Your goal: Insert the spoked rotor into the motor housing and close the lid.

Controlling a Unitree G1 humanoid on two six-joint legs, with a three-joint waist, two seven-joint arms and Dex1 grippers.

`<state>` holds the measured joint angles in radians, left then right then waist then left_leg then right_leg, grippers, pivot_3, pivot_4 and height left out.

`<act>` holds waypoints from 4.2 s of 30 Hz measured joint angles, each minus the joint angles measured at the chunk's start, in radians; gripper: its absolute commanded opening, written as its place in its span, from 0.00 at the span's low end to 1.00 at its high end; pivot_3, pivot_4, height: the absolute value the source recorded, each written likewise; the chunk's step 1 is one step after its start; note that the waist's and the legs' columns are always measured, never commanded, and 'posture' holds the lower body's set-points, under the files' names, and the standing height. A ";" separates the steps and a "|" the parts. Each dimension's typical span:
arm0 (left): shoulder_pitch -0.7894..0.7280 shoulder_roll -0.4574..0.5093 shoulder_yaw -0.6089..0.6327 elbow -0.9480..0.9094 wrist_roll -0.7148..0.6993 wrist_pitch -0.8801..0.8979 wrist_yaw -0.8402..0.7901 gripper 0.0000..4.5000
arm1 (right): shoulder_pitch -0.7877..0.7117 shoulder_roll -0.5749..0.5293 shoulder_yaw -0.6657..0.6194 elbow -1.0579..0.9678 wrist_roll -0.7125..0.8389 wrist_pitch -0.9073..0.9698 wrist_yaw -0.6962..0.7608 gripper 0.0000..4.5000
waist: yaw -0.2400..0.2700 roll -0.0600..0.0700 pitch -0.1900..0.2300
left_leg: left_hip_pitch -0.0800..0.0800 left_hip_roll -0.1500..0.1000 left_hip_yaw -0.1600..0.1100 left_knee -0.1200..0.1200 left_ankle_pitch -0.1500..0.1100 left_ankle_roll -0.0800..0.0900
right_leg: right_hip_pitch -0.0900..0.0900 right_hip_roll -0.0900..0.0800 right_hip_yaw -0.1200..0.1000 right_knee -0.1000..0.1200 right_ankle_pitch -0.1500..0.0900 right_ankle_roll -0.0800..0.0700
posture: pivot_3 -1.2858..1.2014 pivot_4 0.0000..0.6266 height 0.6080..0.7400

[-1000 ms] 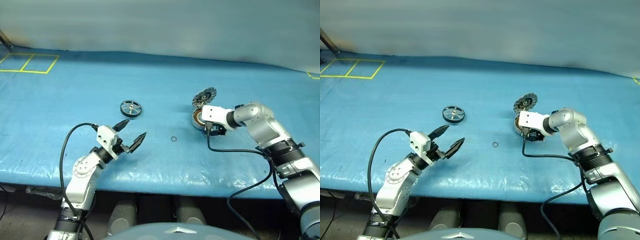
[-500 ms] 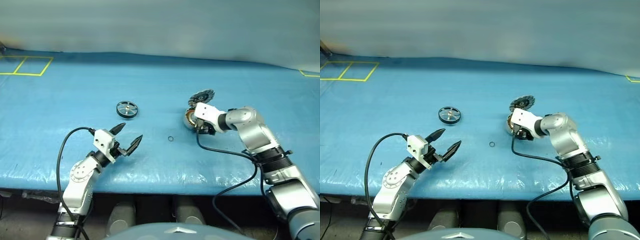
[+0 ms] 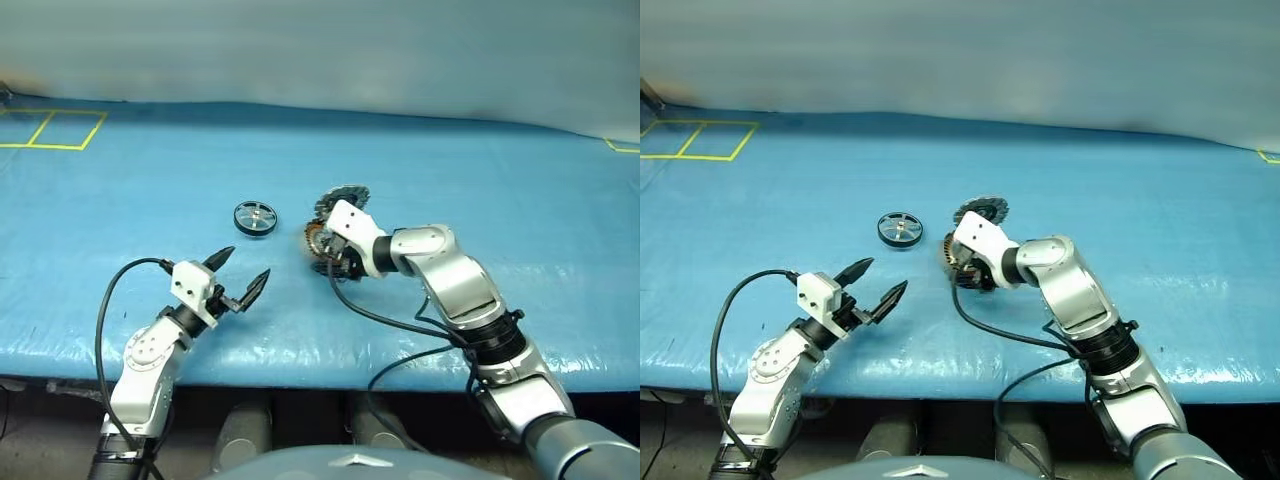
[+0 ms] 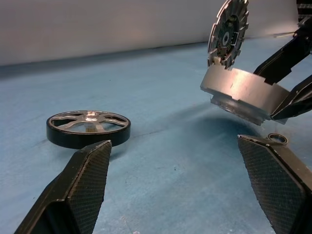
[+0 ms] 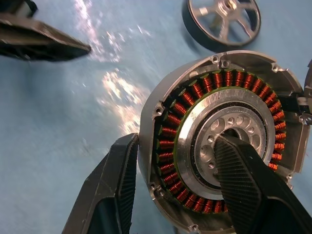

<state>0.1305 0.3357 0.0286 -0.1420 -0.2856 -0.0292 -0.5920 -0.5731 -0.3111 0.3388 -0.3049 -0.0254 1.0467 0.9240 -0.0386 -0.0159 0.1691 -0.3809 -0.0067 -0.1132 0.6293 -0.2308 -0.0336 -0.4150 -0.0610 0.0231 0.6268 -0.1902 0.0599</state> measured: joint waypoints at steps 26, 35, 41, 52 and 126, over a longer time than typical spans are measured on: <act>0.048 0.021 0.022 -0.057 0.000 0.021 0.030 1.00 | 0.016 0.097 0.159 -0.019 0.164 0.187 -0.303 0.64 | -0.002 0.000 0.000 | 0.000 0.000 0.000 0.000 0.000 0.000 | 0.000 0.000 -0.001 0.000 -0.001 -0.001 | 0.52 0.24 1.00; 0.033 0.021 0.020 -0.057 -0.001 0.023 0.024 1.00 | 0.019 0.114 0.083 -0.109 0.252 0.207 -0.335 1.00 | -0.001 0.000 0.000 | 0.000 0.000 0.000 0.000 0.000 0.000 | 0.000 0.000 -0.001 0.000 -0.001 -0.001 | 0.52 0.24 1.00; 0.011 0.021 0.011 -0.054 -0.006 0.021 -0.007 1.00 | 0.105 0.088 -0.082 -0.215 0.310 0.101 -0.351 1.00 | 0.005 0.000 0.000 | -0.001 0.000 -0.001 0.000 0.000 0.000 | 0.001 -0.001 -0.002 -0.002 -0.001 0.000 | 0.52 0.24 1.00; -0.008 0.038 -0.006 -0.035 -0.044 0.034 -0.110 1.00 | 0.432 -0.041 -0.229 -0.074 0.319 -0.317 -0.310 1.00 | -0.003 0.000 0.001 | 0.000 0.002 0.001 -0.001 0.000 0.000 | 0.000 0.000 -0.002 -0.001 -0.001 -0.001 | 0.52 0.24 1.00; 0.035 0.002 0.001 0.057 -0.088 -0.137 -0.255 1.00 | 0.173 0.024 0.055 0.215 0.159 -0.520 -0.197 0.17 | 0.002 0.000 0.001 | 0.000 0.001 0.001 -0.001 0.000 0.000 | 0.000 0.000 -0.002 -0.002 -0.001 -0.001 | 0.52 0.24 1.00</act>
<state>0.1658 0.3379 0.0295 -0.0848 -0.3741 -0.1666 -0.8469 -0.4004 -0.2875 0.3942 -0.0902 0.1336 0.5271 0.7274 -0.0369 -0.0161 0.1701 -0.3809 -0.0058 -0.1127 0.6286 -0.2312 -0.0341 -0.4146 -0.0613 0.0214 0.6253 -0.1914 0.0586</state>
